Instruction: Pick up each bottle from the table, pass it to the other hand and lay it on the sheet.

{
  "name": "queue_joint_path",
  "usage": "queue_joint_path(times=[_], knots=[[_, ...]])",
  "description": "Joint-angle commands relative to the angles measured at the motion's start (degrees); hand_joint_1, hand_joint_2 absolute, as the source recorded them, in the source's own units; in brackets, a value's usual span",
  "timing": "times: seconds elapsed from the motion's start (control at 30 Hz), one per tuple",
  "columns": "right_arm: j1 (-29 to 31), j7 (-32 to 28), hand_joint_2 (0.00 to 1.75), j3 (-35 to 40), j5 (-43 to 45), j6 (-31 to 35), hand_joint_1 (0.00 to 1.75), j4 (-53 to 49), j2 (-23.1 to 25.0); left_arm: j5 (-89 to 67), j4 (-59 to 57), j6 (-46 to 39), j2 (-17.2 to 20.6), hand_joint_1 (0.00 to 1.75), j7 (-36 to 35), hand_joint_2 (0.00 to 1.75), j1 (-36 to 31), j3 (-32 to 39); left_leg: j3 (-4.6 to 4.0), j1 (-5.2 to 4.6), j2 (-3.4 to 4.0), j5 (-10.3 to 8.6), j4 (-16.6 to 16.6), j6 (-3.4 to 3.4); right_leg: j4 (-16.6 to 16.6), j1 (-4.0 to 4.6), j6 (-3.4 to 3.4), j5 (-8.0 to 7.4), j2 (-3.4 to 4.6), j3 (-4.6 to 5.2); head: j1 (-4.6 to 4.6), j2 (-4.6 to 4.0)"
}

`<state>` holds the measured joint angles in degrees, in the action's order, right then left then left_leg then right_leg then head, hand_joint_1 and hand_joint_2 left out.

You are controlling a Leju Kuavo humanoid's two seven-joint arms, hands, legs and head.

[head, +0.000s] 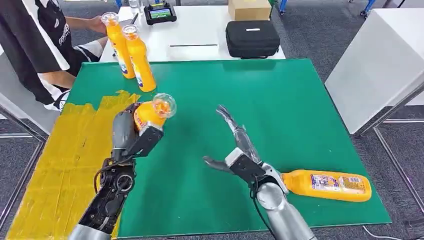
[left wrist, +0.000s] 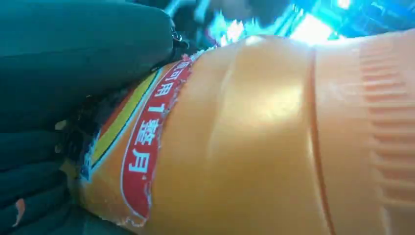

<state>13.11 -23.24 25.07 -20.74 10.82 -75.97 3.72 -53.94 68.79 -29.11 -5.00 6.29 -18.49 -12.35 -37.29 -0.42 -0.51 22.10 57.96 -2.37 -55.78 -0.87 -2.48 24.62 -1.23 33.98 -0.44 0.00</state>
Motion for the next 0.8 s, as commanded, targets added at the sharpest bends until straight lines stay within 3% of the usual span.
queue_joint_path(times=[0.03,0.1,0.17,0.3,0.33,0.63,0.67,0.7,0.73,0.8], knots=[[-5.49,-0.15,1.75,-5.28,-1.96,2.43,0.0,-12.53,-2.94,-24.83,-18.03,9.9,3.72,1.75,-14.07,1.75,-7.48,-1.34,0.23,0.04,-0.06,0.06,-0.03,0.13,0.04,0.03,0.1,0.09,-0.02,-0.26,-0.07,0.0],[-5.75,-0.14,1.75,-6.42,-3.0,3.31,0.0,-13.43,-3.21,-26.59,-22.17,13.25,3.46,1.75,-13.96,1.75,-9.11,-1.14,0.17,0.02,-0.15,0.01,-0.05,0.1,0.04,0.01,0.07,0.08,-0.12,-0.21,-0.02,0.0],[-5.58,-0.12,1.75,-7.03,-3.3,3.06,0.0,-13.47,-3.19,-27.26,-24.29,12.03,3.05,1.75,-13.58,1.75,-9.8,-0.47,0.45,0.06,-0.17,0.1,-0.05,0.21,0.07,0.04,0.15,0.18,-0.11,-0.5,-0.04,0.0],[-5.58,-0.12,1.75,-7.03,-3.3,3.06,0.0,-13.47,-3.19,-27.26,-24.29,12.03,3.05,1.75,-13.58,1.75,-9.8,-0.47,0.17,0.03,0.05,0.07,-0.01,0.1,0.03,0.03,0.1,0.04,0.05,-0.17,-0.04,0.0],[-5.57,-0.12,1.75,-6.88,-3.3,3.05,0.0,-13.4,-2.98,-27.25,-24.24,12.13,2.89,1.75,-13.59,1.75,-9.92,-0.46,0.52,0.09,0.06,0.25,0.04,0.23,0.04,0.08,0.19,0.22,0.1,-0.56,-0.02,0.0],[-7.04,2.35,1.75,-10.83,-9.21,6.06,0.0,-18.04,-2.59,-36.06,-39.72,24.96,2.48,1.75,-18.72,1.75,-15.76,-1.46,0.22,0.06,0.02,0.08,0.01,0.13,0.03,0.06,0.13,0.06,0.04,-0.25,-0.04,0.0],[-7.19,2.66,1.75,-11.17,-9.74,5.9,0.0,-18.45,-2.5,-36.06,-40.65,24.77,2.54,1.4,-19.28,1.75,-15.99,-1.26,0.33,0.07,-0.02,0.12,0.03,0.18,0.02,0.06,0.16,0.12,0.01,-0.37,-0.04,0.0],[-7.36,2.82,1.75,-11.48,-10.12,5.81,0.0,-18.75,-2.41,-36.06,-41.2,24.24,2.62,0.14,-20.04,1.75,-16.11,-1.43,0.54,0.08,0.03,0.17,-0.01,0.22,0.07,0.06,0.19,0.15,0.09,-0.55,0.0,0.0],[-7.59,2.91,1.75,-11.81,-10.46,5.86,0.0,-18.99,-2.21,-36.06,-41.22,23.11,2.63,0.0,-21.97,1.75,-15.98,-1.37,0.27,0.0,0.03,0.03,-0.05,0.09,0.05,0.0,0.1,0.01,0.07,-0.28,-0.07,0.0],[-7.59,2.91,1.75,-11.81,-10.46,5.86,0.0,-18.99,-2.21,-36.06,-41.22,23.11,2.63,0.0,-21.97,1.75,-15.98,-1.37,0.49,0.01,0.08,0.06,-0.07,0.14,0.07,0.01,0.13,0.03,0.14,-0.5,-0.04,0.0]])
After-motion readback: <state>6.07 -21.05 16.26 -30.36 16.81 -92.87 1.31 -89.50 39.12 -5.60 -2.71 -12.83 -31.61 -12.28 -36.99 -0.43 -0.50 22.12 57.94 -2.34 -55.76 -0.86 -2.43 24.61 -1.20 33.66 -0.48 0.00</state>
